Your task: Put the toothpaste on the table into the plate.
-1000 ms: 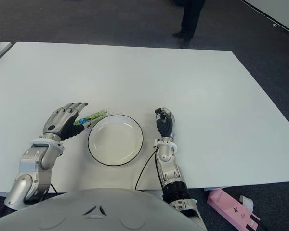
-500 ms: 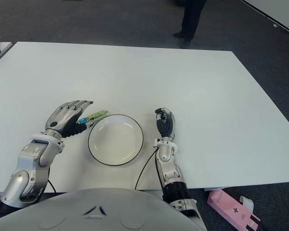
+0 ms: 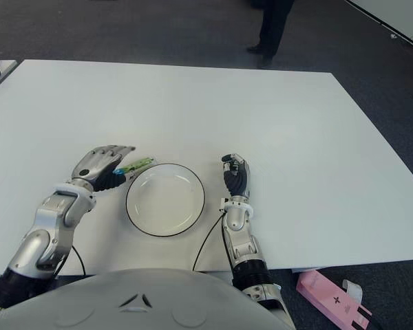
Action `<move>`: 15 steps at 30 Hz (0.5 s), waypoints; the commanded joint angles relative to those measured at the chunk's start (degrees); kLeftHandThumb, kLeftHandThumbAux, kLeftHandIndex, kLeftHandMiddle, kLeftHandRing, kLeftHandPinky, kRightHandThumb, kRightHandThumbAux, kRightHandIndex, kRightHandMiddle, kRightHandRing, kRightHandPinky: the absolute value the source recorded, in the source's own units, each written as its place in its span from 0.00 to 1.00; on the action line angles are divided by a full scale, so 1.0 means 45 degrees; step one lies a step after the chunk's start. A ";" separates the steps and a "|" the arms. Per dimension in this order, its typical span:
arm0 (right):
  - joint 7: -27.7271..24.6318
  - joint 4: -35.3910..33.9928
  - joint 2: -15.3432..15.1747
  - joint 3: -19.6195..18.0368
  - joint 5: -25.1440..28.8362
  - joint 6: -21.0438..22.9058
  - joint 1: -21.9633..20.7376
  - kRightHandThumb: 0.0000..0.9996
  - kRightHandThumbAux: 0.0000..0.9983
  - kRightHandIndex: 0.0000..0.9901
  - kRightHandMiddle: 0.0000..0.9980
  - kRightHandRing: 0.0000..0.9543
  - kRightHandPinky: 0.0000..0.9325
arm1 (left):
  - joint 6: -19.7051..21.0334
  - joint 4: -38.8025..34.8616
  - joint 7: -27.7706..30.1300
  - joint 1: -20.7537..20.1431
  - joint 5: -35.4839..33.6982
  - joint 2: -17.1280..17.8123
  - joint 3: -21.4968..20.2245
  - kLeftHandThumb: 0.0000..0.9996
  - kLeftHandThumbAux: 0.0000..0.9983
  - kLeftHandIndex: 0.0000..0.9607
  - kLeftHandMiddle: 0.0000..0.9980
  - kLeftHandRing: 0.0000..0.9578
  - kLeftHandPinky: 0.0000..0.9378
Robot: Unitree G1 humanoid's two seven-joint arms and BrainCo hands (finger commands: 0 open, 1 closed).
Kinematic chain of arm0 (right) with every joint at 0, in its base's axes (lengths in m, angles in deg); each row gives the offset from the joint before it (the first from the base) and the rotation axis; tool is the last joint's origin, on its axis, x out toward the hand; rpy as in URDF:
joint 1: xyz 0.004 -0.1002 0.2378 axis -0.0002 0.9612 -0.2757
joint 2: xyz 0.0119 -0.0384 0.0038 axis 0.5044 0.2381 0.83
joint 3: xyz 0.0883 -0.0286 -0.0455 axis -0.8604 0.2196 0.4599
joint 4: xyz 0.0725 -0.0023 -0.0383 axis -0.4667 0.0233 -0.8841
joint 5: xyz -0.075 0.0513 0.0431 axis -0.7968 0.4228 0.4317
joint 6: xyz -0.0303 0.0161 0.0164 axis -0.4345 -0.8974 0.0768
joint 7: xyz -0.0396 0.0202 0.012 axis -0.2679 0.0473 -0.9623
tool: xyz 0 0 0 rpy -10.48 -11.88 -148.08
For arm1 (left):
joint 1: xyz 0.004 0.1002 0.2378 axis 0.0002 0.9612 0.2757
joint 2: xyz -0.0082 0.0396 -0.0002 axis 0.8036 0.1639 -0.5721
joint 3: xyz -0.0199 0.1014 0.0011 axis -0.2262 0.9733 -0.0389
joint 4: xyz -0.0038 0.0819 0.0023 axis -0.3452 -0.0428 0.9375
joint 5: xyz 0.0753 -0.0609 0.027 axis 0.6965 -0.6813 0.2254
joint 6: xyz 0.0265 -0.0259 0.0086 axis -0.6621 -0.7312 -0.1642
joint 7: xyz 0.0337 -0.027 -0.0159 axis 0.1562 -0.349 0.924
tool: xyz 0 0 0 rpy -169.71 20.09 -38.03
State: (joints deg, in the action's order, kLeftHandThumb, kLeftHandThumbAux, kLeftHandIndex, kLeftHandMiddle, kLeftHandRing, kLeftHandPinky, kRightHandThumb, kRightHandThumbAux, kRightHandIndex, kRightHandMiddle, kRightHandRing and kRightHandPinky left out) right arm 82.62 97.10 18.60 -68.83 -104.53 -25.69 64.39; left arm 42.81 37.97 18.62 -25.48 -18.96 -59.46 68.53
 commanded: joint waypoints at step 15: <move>-0.0031 0.0003 0.0061 -0.0037 0.0039 0.0190 0.0238 0.84 0.69 0.43 0.46 0.47 0.46 | 0.0258 0.3721 -0.0209 -0.1509 -0.0409 0.0524 0.0614 0.54 0.29 0.00 0.15 0.14 0.16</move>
State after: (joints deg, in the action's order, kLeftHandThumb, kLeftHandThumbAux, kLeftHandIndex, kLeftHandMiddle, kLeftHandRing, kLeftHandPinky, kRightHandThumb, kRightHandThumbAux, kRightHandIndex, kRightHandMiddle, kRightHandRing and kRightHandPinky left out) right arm 82.80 96.96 18.65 -68.84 -104.58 -25.68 64.51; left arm 43.89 51.00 17.48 -30.53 -20.49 -58.33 70.08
